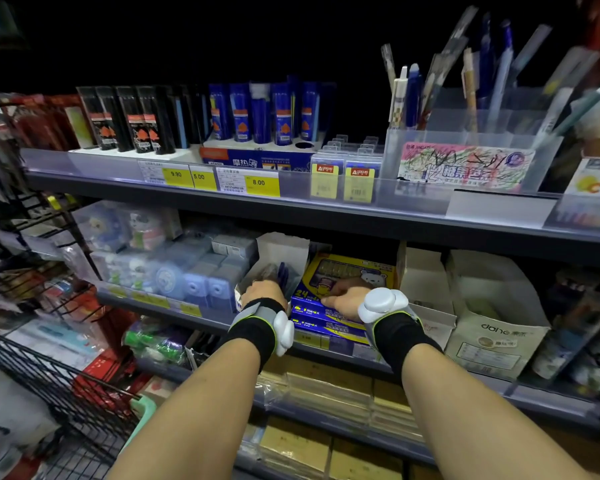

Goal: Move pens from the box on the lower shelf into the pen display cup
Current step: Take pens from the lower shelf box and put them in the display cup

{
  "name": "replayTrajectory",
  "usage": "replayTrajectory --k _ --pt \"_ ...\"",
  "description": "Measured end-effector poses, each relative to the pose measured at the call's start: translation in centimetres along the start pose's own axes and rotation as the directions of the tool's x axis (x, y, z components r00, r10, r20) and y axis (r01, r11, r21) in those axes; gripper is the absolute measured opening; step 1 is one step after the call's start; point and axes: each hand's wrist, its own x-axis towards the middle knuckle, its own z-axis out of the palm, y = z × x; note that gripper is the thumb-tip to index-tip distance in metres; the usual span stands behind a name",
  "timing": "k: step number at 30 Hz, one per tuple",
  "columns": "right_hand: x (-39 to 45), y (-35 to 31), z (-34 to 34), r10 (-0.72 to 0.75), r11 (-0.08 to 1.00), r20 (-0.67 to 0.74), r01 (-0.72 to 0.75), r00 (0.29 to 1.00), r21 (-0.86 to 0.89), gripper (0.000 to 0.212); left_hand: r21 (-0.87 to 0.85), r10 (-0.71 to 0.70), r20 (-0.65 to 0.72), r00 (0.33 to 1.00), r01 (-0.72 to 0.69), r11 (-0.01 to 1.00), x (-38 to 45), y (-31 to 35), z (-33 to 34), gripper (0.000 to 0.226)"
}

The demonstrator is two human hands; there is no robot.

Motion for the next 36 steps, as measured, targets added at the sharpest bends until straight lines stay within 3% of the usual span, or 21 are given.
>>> replayTrajectory --k 10,25,30,36 --pt "0.3 0.3 0.0 -0.028 0.999 -0.025 0.029 0.999 0.031 0.038 0.009 -0.014 -0.07 0.997 0.015 1.0 0.2 -0.2 0.6 0.041" --pt "0.4 0.4 0.3 -0.047 0.996 -0.061 0.052 0.997 0.067 0.034 -0.043 -0.003 -0.069 0.998 0.001 0.999 0.0 -0.2 0.7 0.038" --pt "0.4 0.4 0.4 -0.052 0.996 -0.068 0.057 0.996 0.074 0.034 -0.056 -0.006 -0.144 0.99 -0.003 0.998 -0.2 -0.4 1.1 0.035" --pt "0.2 0.3 0.2 -0.065 0.994 -0.068 0.071 0.996 0.084 0.033 -0.254 -0.059 -0.22 0.974 0.001 0.967 -0.5 -0.7 1.5 0.027"
